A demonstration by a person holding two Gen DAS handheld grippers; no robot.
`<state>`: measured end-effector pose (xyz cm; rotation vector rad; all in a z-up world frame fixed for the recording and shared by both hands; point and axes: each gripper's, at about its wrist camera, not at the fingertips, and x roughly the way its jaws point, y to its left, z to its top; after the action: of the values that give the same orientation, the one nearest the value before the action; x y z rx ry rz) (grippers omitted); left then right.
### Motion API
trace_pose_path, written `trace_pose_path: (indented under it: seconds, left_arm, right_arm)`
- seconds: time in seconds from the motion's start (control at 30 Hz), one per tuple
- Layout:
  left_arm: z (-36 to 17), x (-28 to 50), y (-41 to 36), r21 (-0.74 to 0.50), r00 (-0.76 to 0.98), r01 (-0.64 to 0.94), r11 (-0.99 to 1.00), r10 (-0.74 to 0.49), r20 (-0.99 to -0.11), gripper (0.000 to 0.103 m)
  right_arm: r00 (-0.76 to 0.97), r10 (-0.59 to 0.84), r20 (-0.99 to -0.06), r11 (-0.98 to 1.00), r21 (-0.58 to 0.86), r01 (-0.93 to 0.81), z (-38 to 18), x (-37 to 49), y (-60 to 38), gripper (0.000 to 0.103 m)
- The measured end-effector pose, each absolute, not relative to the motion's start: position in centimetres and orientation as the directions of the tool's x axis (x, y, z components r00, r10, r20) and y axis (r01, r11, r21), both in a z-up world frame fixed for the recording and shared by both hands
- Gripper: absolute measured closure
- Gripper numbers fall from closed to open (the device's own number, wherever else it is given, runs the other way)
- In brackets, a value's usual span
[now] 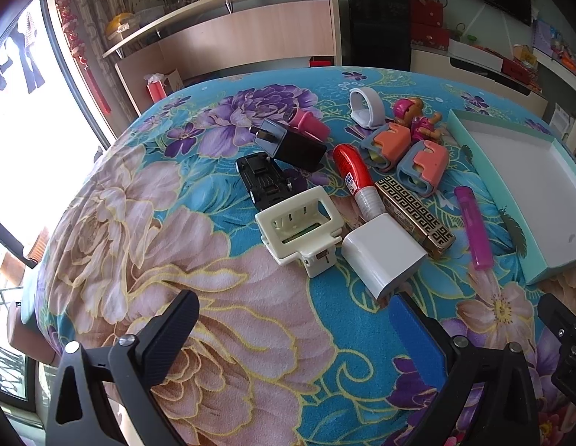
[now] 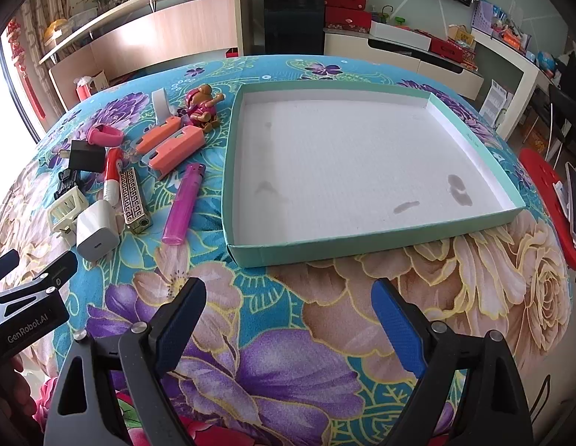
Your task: Organize rigid objects
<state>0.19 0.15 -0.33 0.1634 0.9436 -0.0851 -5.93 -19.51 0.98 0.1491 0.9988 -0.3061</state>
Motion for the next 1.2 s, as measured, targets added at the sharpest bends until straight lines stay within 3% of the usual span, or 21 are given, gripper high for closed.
trace_pose_path:
  seconds: [1.2]
  left_arm:
    - [-0.74,0.46,0.36,0.097,0.556,0.140,0.985,0.003,-0.831,0.000]
  right_arm:
    - [0.497,-0.185,-0.848,0.948,-0.020,0.317,0.70,-5.80,-19.40,0.012]
